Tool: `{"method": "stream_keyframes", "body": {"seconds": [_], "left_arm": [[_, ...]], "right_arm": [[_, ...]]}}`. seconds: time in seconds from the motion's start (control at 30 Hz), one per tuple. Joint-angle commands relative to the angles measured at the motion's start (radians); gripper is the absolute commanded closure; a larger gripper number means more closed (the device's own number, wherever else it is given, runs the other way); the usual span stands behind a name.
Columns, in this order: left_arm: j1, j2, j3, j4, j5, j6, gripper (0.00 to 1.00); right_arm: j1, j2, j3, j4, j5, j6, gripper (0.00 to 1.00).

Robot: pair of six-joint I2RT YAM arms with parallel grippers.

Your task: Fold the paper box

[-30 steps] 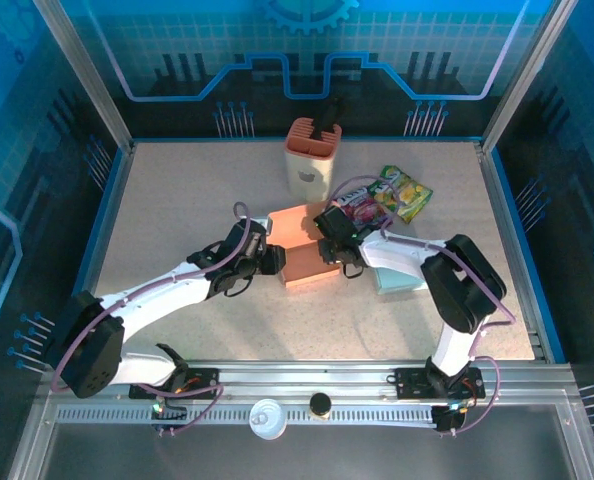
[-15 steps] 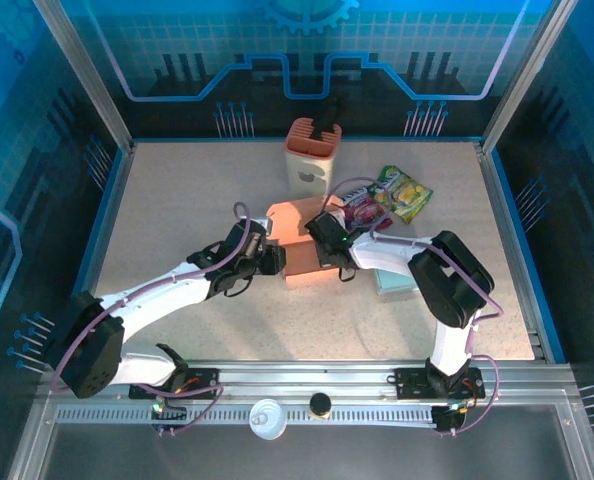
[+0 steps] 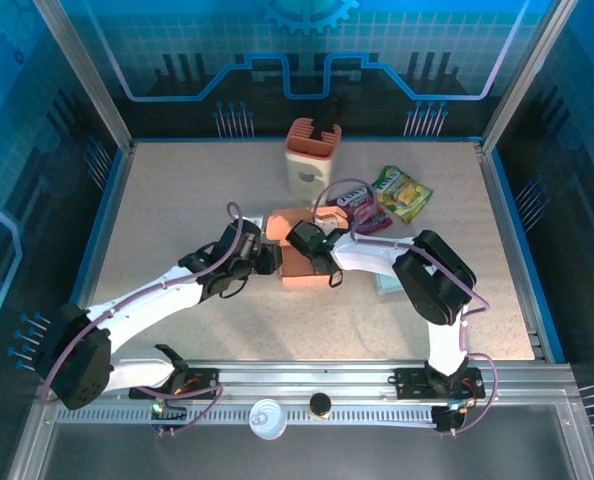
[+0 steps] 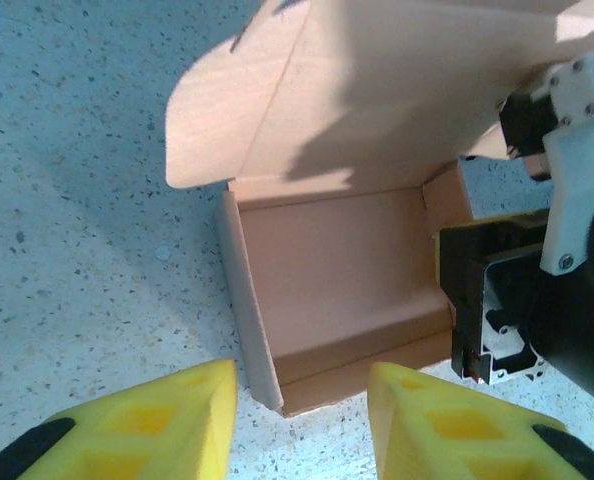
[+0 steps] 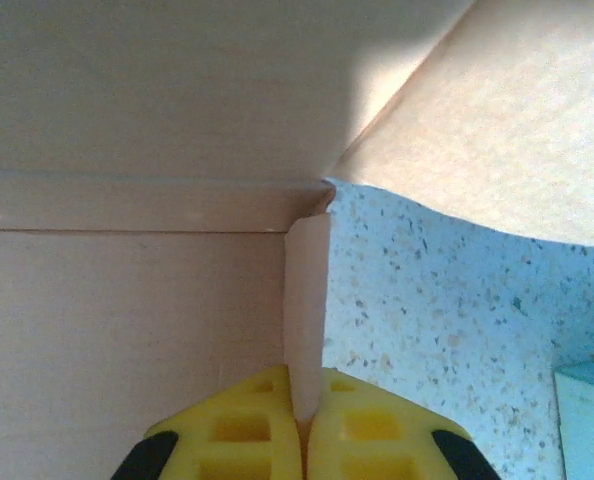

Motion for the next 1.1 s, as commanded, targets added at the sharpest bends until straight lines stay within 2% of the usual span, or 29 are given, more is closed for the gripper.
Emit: {"method": "stream_keyframes", "body": {"seconds": [0.0,0.1,0.33,0.53,0.73,0.83,0.93,1.07], "left_arm": [[0.016,-0.042,0.001,-0.046,-0.030,0.018,0.58],[0.026,-0.056,0.007,-0.064,-0.028,0.027,0.56],[0.056,-0.068,0.019,-0.083,0.011,0.046,0.53],[0.119,-0.058,0.047,-0.090,0.111,0.087,0.48],[0.146,-0.012,0.136,-0.163,0.196,0.214,0.42],[0.148,0.022,0.165,-0.173,0.208,0.271,0.40],[0.150,0.057,0.194,-0.175,0.179,0.316,0.40],[0.162,0.114,0.236,-0.175,0.147,0.366,0.39]], "right_arm": [[0.027,-0.013,0.010,-0.086,0.014,0.043,0.84],[0.037,-0.046,0.004,-0.084,0.000,0.047,0.71],[0.039,-0.192,-0.050,-0.031,-0.044,-0.010,0.55],[0.022,-0.363,-0.122,0.038,-0.105,-0.125,0.41],[-0.095,-0.541,-0.210,0.108,-0.303,-0.317,0.41],[-0.200,-0.597,-0.233,0.136,-0.440,-0.404,0.40],[-0.312,-0.597,-0.224,0.149,-0.642,-0.493,0.40],[-0.349,-0.518,-0.156,0.102,-0.762,-0.616,0.39]]}}
